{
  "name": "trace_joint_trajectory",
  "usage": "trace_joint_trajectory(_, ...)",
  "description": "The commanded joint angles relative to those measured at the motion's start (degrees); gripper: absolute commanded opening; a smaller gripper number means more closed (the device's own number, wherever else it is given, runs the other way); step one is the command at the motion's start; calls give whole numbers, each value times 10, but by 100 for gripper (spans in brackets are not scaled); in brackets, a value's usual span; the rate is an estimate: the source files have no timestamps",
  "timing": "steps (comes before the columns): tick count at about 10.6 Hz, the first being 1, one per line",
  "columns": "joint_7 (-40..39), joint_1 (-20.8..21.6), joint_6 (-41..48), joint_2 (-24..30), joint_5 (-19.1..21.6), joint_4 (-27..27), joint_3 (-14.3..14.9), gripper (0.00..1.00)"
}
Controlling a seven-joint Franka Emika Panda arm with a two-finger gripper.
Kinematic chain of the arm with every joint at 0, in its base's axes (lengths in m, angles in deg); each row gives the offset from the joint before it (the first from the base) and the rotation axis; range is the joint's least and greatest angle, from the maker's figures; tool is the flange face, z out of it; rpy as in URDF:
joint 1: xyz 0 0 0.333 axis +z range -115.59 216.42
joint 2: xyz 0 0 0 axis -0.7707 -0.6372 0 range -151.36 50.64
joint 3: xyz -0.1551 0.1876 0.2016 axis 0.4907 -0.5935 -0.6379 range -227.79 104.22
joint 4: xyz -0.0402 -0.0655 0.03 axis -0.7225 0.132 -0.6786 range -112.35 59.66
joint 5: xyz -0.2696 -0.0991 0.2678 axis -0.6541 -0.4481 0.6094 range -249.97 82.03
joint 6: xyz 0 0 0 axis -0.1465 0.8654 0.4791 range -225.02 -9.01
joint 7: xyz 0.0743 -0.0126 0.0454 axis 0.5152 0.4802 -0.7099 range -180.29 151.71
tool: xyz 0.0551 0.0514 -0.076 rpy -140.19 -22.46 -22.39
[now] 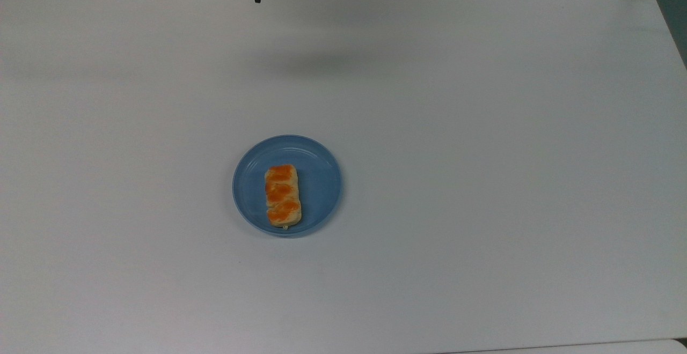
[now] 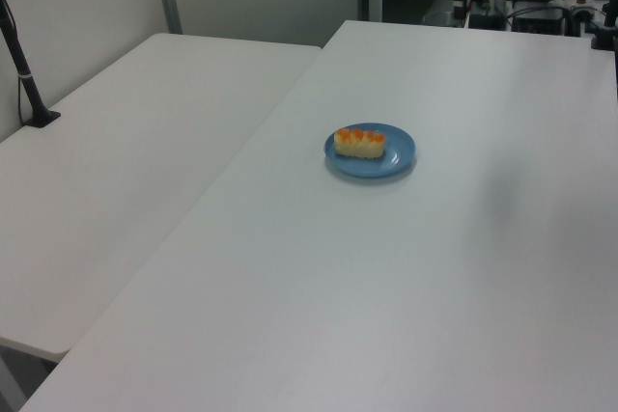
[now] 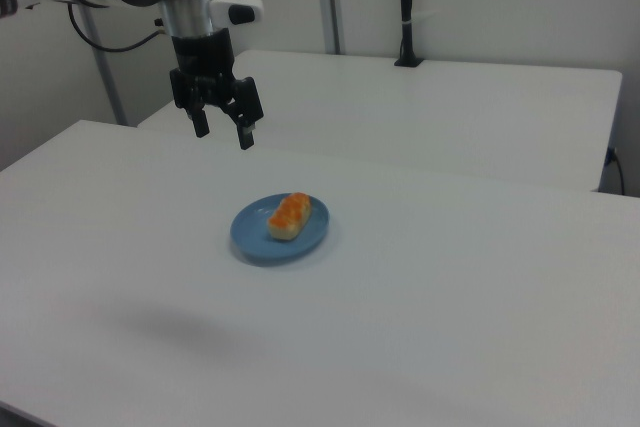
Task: Put the bread on the table
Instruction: 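Lower the open gripper onto the bread roll on the blue plate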
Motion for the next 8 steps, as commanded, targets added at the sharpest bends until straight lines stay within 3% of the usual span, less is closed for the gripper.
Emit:
trace_joint_trajectory(1,6,-4,-43,-17,11,-7,-8,100)
trace_joint_trajectory(8,8,1,-81,-31,15,-6,-8,100)
